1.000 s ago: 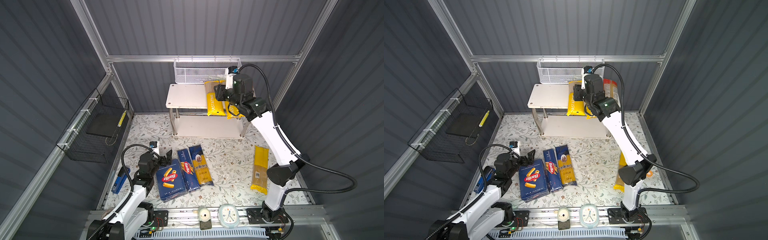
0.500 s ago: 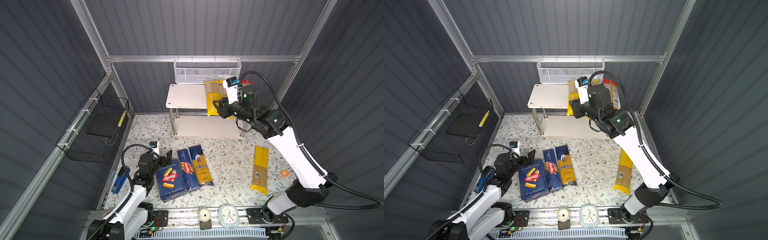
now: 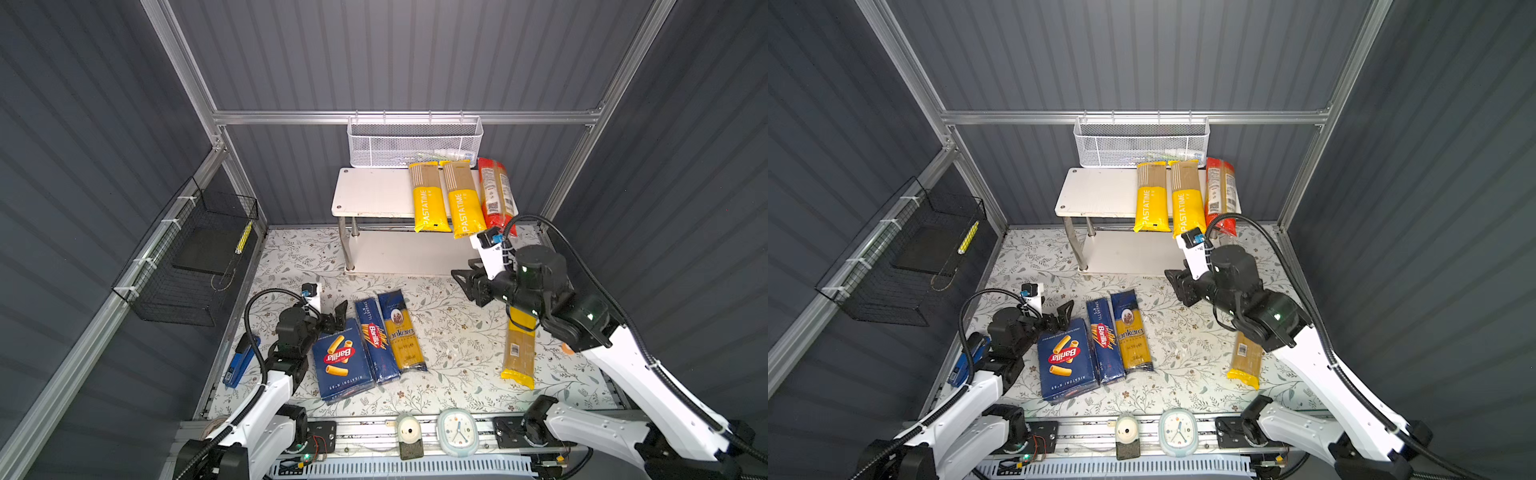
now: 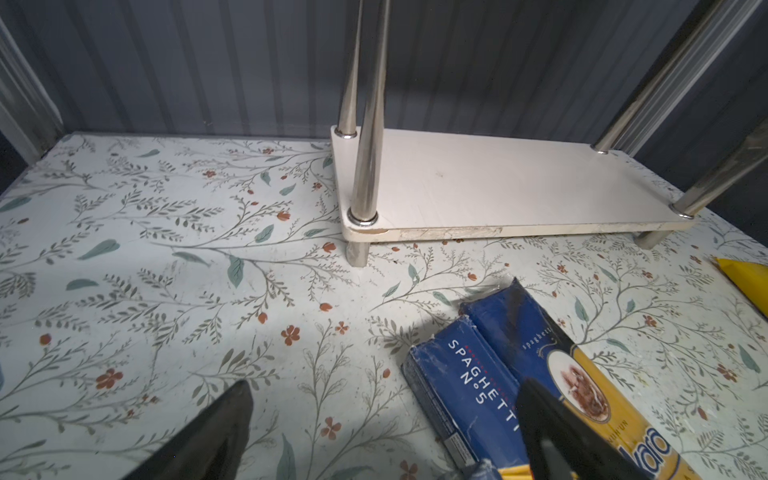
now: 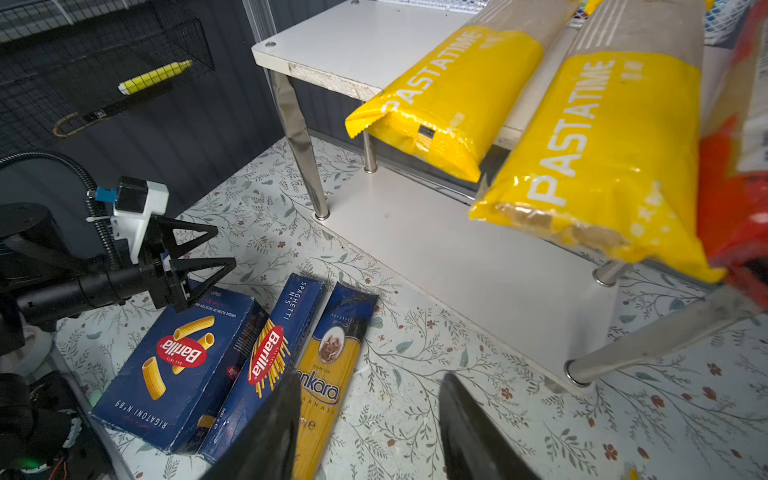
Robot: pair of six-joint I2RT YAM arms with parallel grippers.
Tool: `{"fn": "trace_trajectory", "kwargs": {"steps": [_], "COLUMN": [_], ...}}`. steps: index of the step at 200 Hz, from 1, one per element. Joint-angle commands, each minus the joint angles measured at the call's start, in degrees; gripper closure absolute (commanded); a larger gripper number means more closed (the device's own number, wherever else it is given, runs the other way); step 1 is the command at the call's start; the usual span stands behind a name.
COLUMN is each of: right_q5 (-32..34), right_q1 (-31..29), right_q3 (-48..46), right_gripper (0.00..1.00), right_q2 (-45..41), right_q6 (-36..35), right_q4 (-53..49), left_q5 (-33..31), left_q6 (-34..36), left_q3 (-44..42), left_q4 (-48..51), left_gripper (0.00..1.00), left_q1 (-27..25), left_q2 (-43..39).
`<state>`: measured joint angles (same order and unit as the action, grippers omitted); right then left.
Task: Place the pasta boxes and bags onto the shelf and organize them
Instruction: 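Open the right gripper and withdraw it from the shelf toward the table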
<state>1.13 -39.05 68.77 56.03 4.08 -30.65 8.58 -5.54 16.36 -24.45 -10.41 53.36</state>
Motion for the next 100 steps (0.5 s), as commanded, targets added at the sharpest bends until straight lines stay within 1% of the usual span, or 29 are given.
{"fn": "trace_trajectory", "kwargs": {"steps": [1,18,23,33,44,61,89,100], "right_q5": [-2.6,-3.8,-3.3,1.2,6.1,11.6,11.8,11.5], "right_q1": [-0.1,-0.3,-0.5,-1.9,-4.7,-8.0,-8.3,-8.2], "right_q3": [-8.2,-14.0,-15.4,-17.6,-18.9,-18.7,-22.3,-23.9], "right_gripper": [0.44,0.43,0.43,0.44,0.43,0.38,0.33,0.32], "right_q2": [-2.0,-2.5,-2.2,-1.1,1.3,5.6,7.8,7.8], "right_q6": [1.2,3.7,4.3,6.0,5.8,8.7,16.1,17.6], "right_q4": [6.6,12.1,13.2,14.8,14.7,12.2,15.8,17.9], "left_q5": [5.6,9.8,12.5,14.6,15.7,15.1,12.7,11.7], "left_q6": [1.3,-0.2,-0.5,-0.8,-0.9,0.4,2.6,2.7], "left_q3": [3.2,7.8,8.7,9.5,8.2,4.9,6.1,6.2], "left_q4": [-1.9,-1.0,-1.2,-1.2,-3.1,-5.7,-2.4,-2.0], "left_gripper": [0.0,0.01,0.0,0.01,0.0,0.0,0.0,0.0], "left_q1": [0.0,-0.3,-0.6,-1.0,-1.6,-2.2,-2.2,-2.3], "left_q2": [3.3,6.6,7.4,8.2,8.1,7.7,8.4,8.1]}}
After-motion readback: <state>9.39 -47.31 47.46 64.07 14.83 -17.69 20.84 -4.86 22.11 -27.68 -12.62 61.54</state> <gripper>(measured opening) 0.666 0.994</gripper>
